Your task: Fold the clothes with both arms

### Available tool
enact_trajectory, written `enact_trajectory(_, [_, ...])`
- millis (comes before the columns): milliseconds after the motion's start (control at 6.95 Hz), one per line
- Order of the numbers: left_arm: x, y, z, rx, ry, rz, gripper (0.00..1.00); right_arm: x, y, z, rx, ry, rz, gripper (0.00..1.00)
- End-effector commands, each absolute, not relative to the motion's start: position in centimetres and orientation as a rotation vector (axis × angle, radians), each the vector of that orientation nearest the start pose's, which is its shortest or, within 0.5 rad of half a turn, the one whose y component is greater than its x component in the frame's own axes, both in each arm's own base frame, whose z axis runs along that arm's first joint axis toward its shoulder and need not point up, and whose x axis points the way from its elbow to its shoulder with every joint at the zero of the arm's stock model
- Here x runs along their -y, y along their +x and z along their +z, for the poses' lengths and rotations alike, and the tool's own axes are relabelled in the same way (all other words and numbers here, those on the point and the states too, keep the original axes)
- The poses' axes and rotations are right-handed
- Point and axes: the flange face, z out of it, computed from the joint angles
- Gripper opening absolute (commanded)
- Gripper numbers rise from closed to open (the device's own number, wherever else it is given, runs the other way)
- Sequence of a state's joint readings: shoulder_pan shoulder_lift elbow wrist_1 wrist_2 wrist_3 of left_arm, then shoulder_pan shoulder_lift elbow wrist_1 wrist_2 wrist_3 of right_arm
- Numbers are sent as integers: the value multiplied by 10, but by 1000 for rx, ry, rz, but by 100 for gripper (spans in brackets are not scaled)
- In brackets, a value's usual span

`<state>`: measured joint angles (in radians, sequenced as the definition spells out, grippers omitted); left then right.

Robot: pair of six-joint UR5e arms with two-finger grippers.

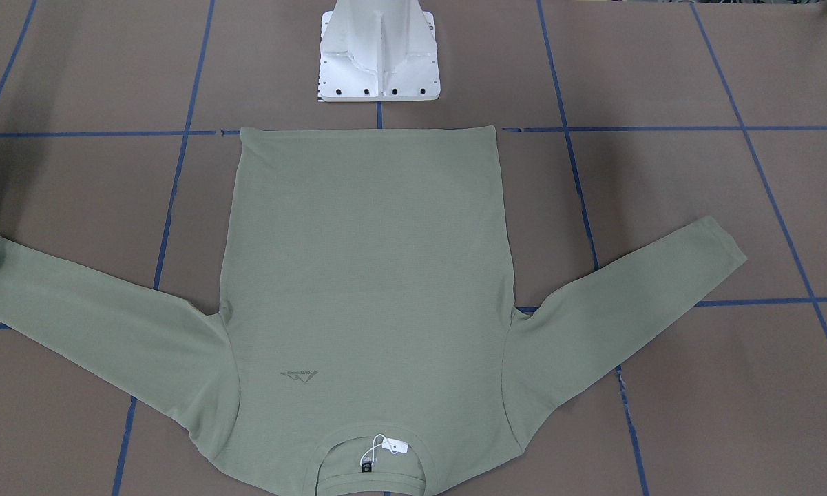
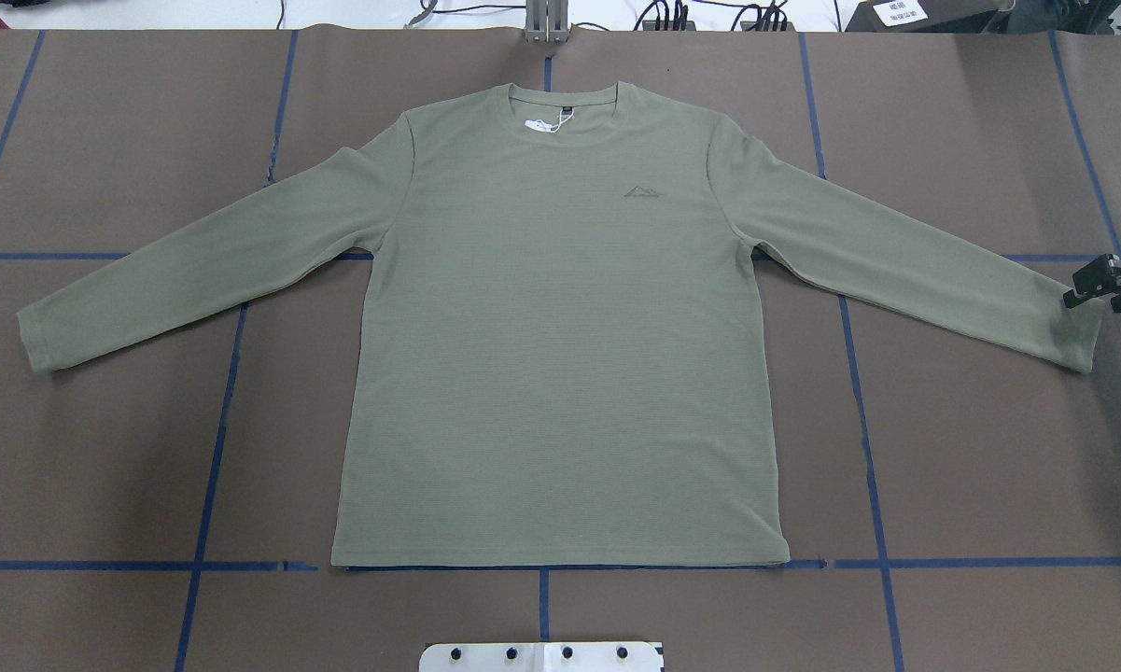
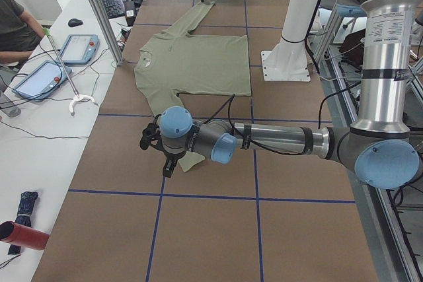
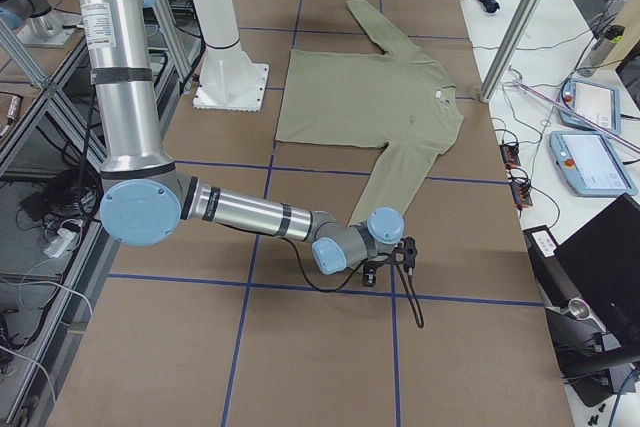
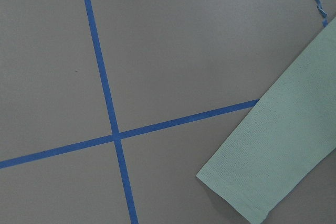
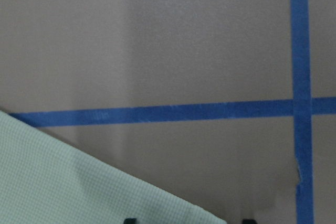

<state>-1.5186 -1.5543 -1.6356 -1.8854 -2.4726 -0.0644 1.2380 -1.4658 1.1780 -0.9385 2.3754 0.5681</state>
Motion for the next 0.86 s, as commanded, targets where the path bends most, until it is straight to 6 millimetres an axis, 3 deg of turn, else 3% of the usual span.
enact_trajectory(0, [503, -29, 594, -910, 279, 149, 100, 529, -118, 723, 866, -59, 102, 0])
enact_trajectory(288, [503, -29, 594, -910, 280, 150, 100, 530, -118, 717, 874, -48, 93, 0])
enact_trajectory(432, [503, -29, 593, -910, 282, 150, 100, 533, -118, 702, 887, -25, 87, 0])
enact_trajectory(576, [503, -29, 592, -911, 284, 152, 100, 533, -118, 673, 909, 20, 70, 0])
enact_trajectory(719, [502, -29, 590, -916, 289, 156, 100, 535, -125, 631, 944, 30, 118, 0])
